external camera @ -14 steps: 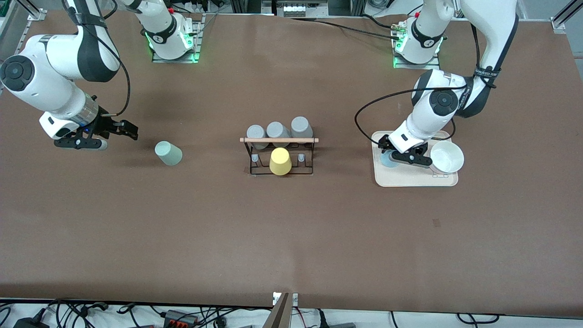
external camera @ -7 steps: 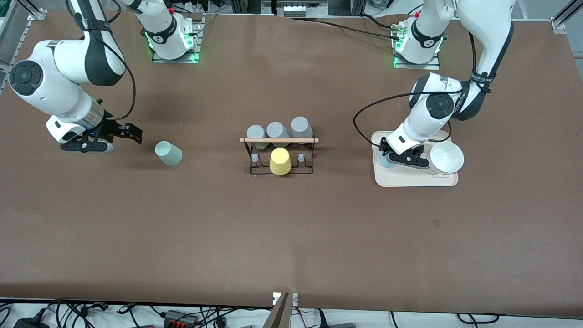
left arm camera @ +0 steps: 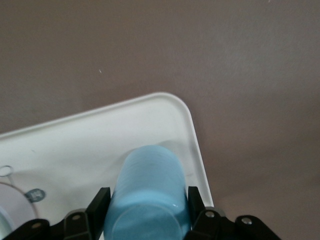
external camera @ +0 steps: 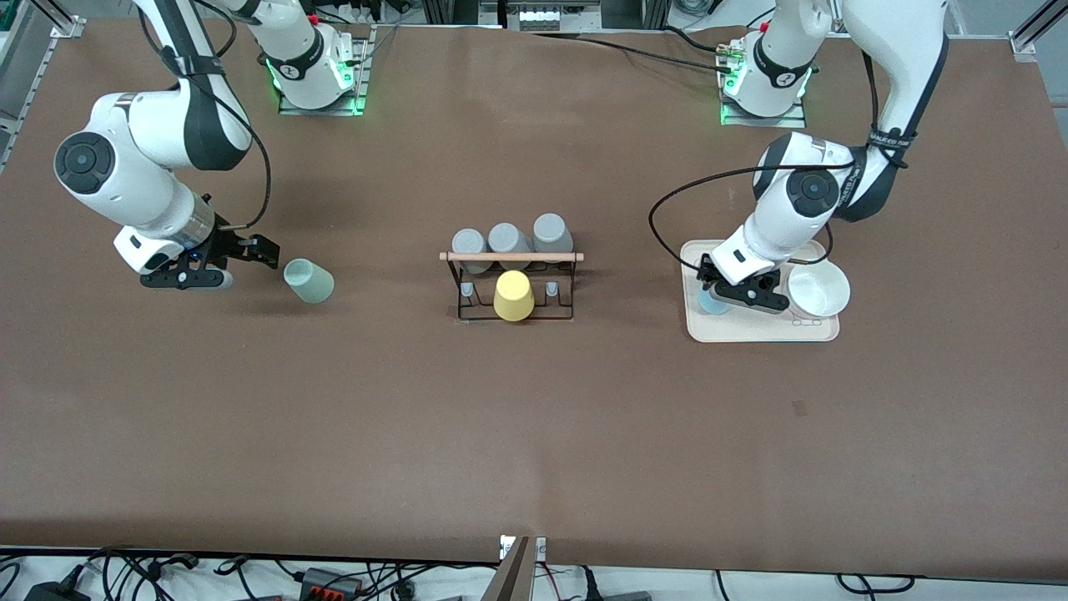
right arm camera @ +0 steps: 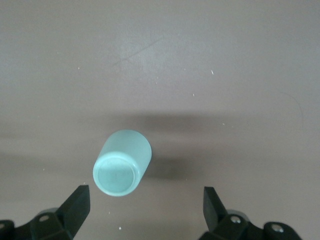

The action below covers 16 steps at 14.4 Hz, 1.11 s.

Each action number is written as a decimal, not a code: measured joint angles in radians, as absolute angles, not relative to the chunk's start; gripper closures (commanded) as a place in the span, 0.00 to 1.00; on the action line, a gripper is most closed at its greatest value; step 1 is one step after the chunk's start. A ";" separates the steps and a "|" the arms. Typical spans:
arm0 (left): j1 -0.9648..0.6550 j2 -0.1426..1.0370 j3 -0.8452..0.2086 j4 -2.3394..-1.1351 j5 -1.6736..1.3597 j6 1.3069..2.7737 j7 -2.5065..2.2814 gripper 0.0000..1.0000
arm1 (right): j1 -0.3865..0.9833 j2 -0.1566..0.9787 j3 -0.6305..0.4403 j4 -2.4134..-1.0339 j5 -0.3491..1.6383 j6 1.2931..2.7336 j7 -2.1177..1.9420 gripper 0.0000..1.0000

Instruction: Hang scattered cups on rack with three cups

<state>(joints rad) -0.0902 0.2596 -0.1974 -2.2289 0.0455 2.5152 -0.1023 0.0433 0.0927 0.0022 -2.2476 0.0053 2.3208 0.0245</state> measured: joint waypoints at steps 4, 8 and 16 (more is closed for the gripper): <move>-0.094 0.238 -0.252 -1.932 0.046 2.158 -0.102 0.75 | 0.062 0.141 0.003 -2.248 0.005 2.385 0.030 0.00; -0.183 0.313 -0.306 -1.632 0.045 1.954 -0.174 0.76 | 0.091 0.179 0.004 -2.248 0.005 2.425 0.034 0.00; -0.433 0.613 -0.299 -1.256 0.112 1.903 -0.635 0.78 | 0.111 0.204 0.004 -2.250 0.006 2.439 0.037 0.00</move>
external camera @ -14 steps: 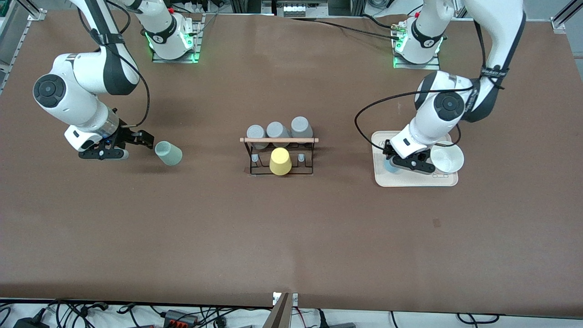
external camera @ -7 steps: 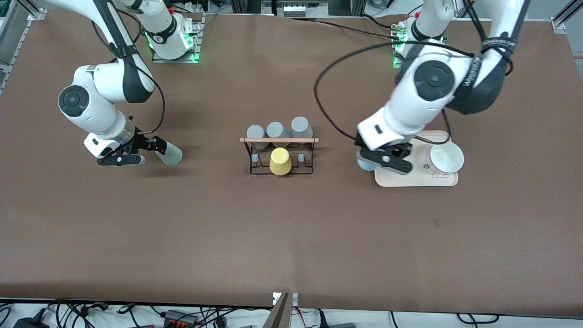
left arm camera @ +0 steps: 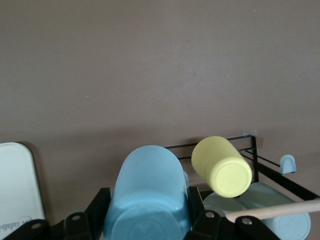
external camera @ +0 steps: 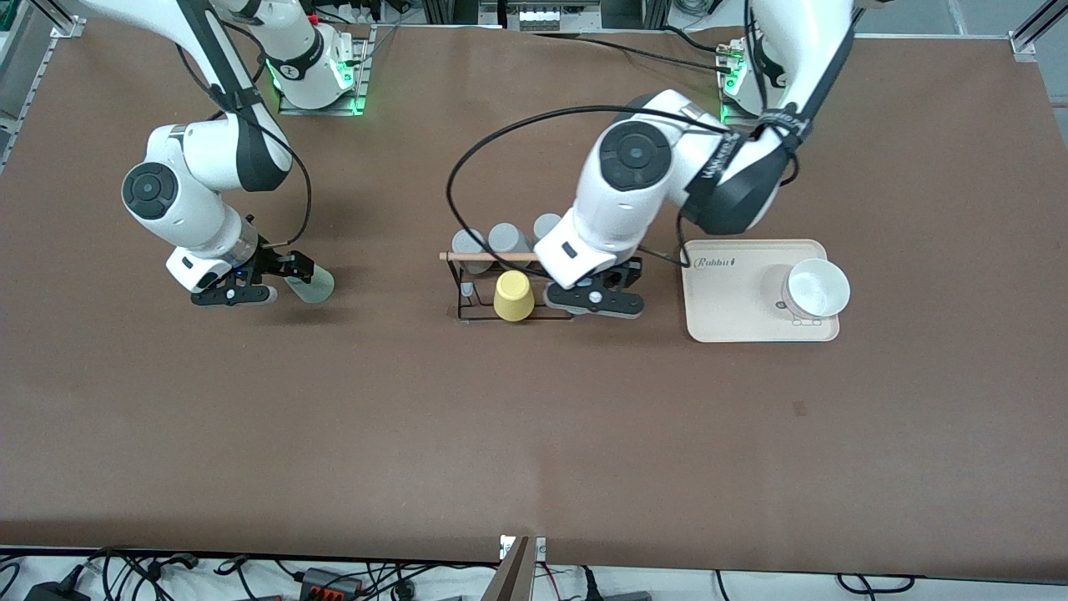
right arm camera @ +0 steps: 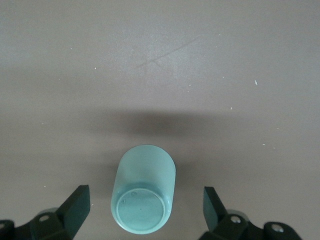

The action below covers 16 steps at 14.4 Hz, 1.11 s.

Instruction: Hang scattered cups on rack with three cups

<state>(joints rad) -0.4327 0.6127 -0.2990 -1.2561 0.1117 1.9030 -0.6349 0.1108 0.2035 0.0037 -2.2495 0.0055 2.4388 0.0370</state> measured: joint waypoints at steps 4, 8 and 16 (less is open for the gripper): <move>-0.457 0.640 -0.297 -1.232 0.117 1.919 -0.679 0.75 | 0.128 0.227 0.004 -2.285 0.006 2.513 0.038 0.00; -0.465 0.664 -0.297 -1.234 0.117 1.958 -0.694 0.75 | 0.131 0.237 0.004 -2.347 0.006 2.579 0.038 0.00; -0.476 0.683 -0.295 -1.274 0.117 1.967 -0.699 0.76 | 0.131 0.238 0.003 -2.370 0.006 2.592 0.038 0.07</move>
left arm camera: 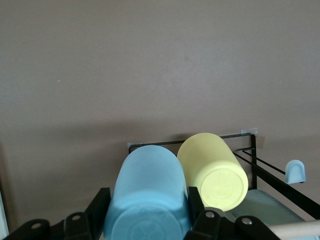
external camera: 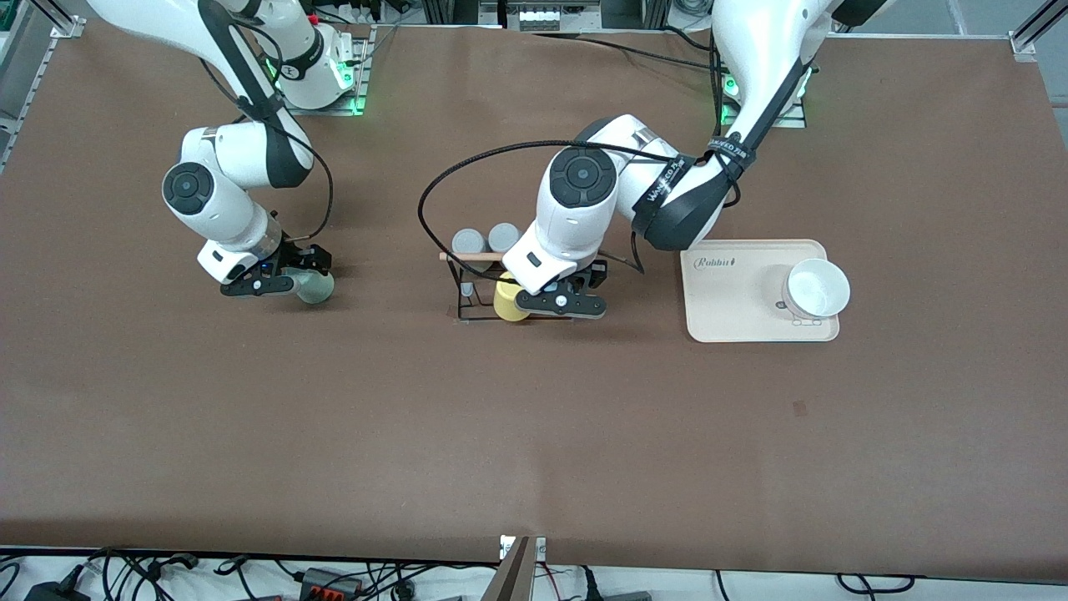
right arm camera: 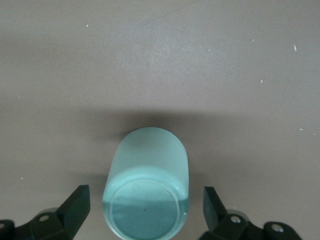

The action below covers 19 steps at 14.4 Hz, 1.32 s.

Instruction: Hang scattered cups on rack with three cups

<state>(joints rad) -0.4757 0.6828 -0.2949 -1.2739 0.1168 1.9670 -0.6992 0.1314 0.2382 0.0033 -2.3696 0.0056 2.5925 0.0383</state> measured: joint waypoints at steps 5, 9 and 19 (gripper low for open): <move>-0.479 0.702 -0.294 -1.335 0.117 2.061 -0.699 0.75 | 0.131 0.241 0.003 -2.371 0.006 2.601 0.039 0.72; -0.479 0.707 -0.290 -1.357 0.117 2.079 -0.699 0.75 | 0.131 0.240 0.000 -2.370 0.006 2.602 0.039 0.82; -0.479 0.727 -0.287 -1.378 0.117 2.117 -0.699 0.34 | 0.132 0.141 -0.001 -2.117 0.007 2.207 0.054 0.82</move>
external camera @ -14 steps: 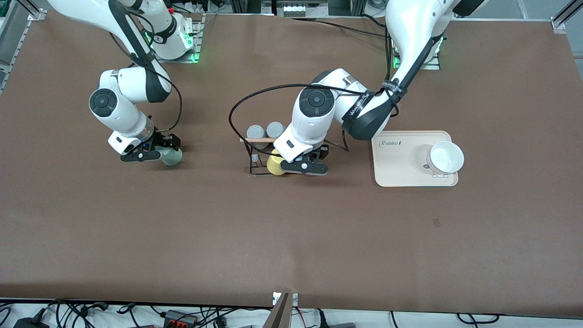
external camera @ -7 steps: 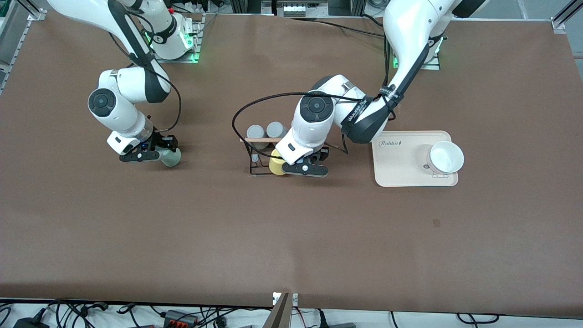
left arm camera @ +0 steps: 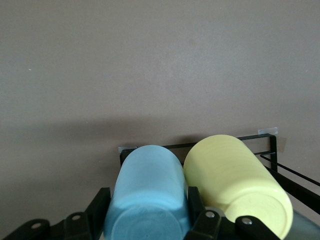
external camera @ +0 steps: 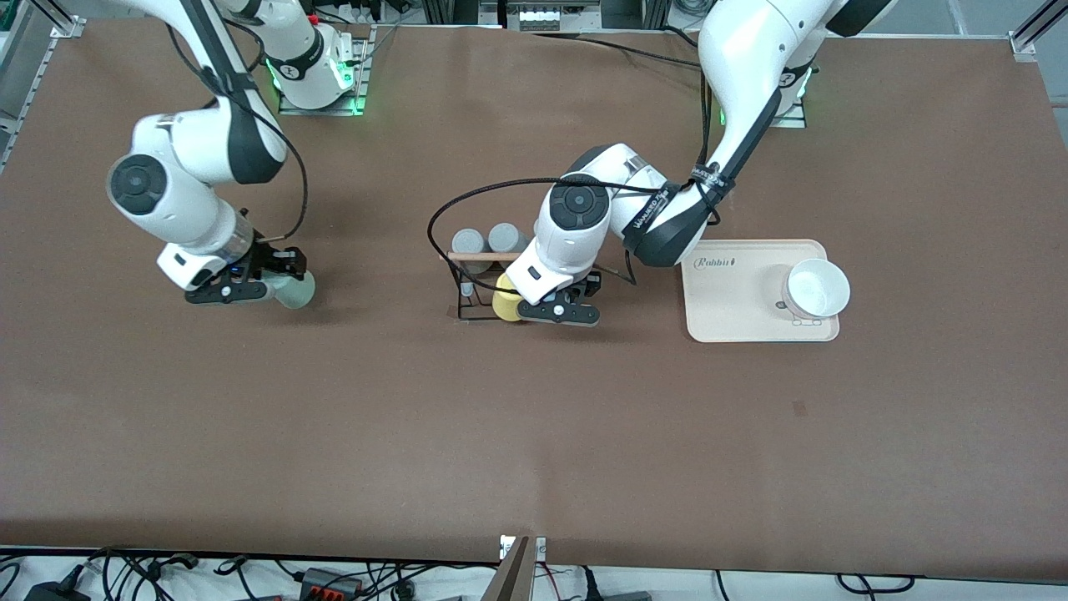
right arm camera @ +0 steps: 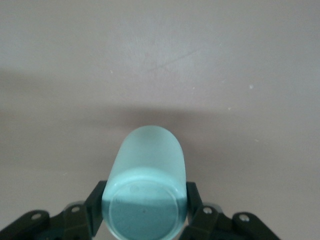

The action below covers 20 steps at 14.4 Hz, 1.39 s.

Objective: Hang scattered cups on rack with three cups
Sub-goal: 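Release the blue cup with the left gripper while the right gripper lifts the teal cup, then carry the teal cup to the rack while the left gripper withdraws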

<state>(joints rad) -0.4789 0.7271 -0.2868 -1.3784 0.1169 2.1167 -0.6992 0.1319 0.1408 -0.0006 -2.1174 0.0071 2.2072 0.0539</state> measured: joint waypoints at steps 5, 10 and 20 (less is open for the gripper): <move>-0.469 0.727 -0.285 -1.376 0.117 2.122 -0.699 0.00 | 0.181 0.111 0.042 -1.867 0.013 1.945 0.260 0.82; -0.431 0.674 -0.284 -1.352 0.117 2.052 -0.698 0.00 | 0.193 0.124 0.109 -1.838 0.015 1.942 0.423 0.82; -0.245 0.430 -0.271 -1.340 0.244 1.719 -0.413 0.00 | 0.376 0.287 0.196 -1.625 -0.003 1.990 0.887 0.82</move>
